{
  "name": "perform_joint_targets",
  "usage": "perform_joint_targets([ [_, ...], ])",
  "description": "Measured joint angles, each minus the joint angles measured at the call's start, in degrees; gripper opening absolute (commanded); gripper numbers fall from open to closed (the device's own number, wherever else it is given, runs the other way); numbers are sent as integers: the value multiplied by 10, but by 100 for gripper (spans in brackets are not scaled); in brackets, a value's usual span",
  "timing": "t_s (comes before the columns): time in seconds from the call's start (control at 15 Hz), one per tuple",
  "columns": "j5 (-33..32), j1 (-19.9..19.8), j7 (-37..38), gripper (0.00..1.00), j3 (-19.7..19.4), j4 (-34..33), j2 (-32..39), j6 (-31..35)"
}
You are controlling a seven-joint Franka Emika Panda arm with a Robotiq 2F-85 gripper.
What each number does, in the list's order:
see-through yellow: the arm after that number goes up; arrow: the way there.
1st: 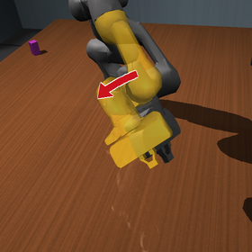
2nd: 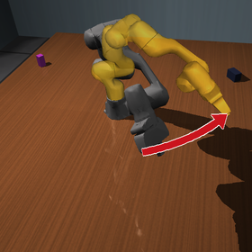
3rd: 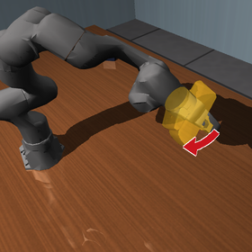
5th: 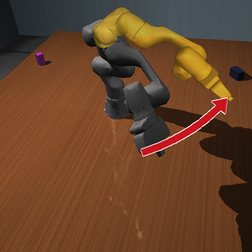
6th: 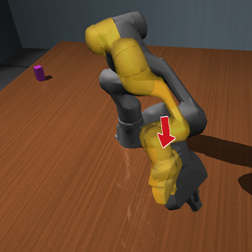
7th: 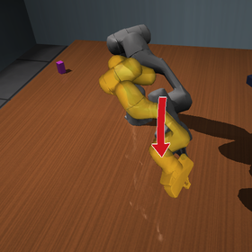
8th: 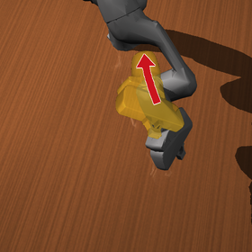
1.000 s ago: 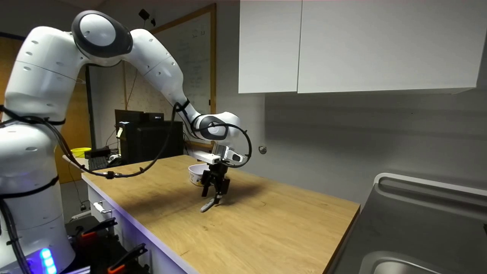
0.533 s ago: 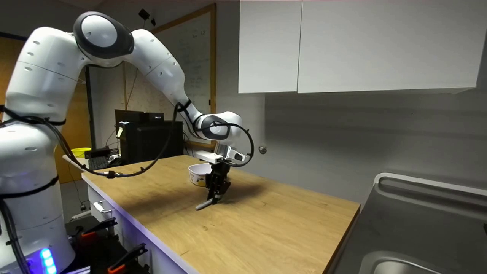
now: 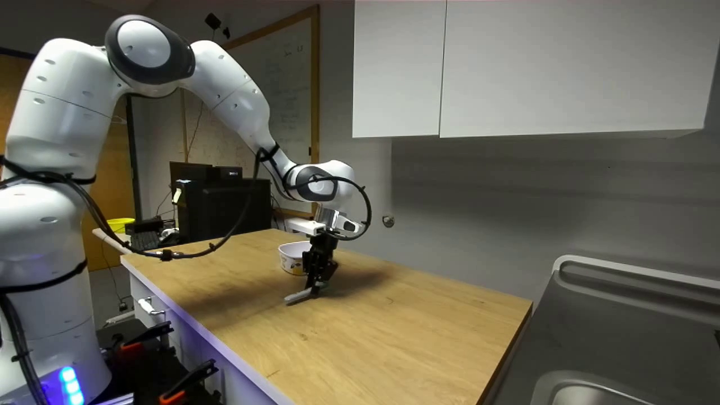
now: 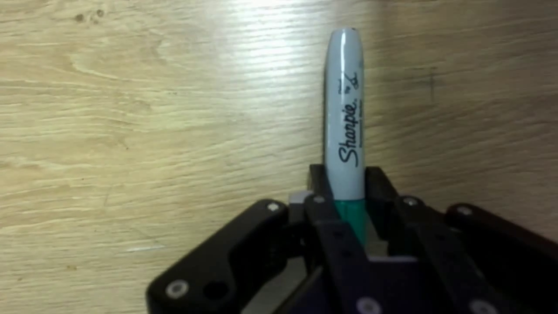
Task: Put the marker into the container.
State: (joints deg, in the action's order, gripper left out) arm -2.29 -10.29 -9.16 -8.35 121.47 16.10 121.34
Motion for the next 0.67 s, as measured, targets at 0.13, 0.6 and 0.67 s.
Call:
perform_joint_targets([
  [0.13, 2, 17, 32, 9, 6, 7, -33, -13],
  [0.6, 2, 86, 165, 9, 53, 13, -193, -79],
  [0.67, 2, 93, 180, 9, 63, 11, -210, -80],
])
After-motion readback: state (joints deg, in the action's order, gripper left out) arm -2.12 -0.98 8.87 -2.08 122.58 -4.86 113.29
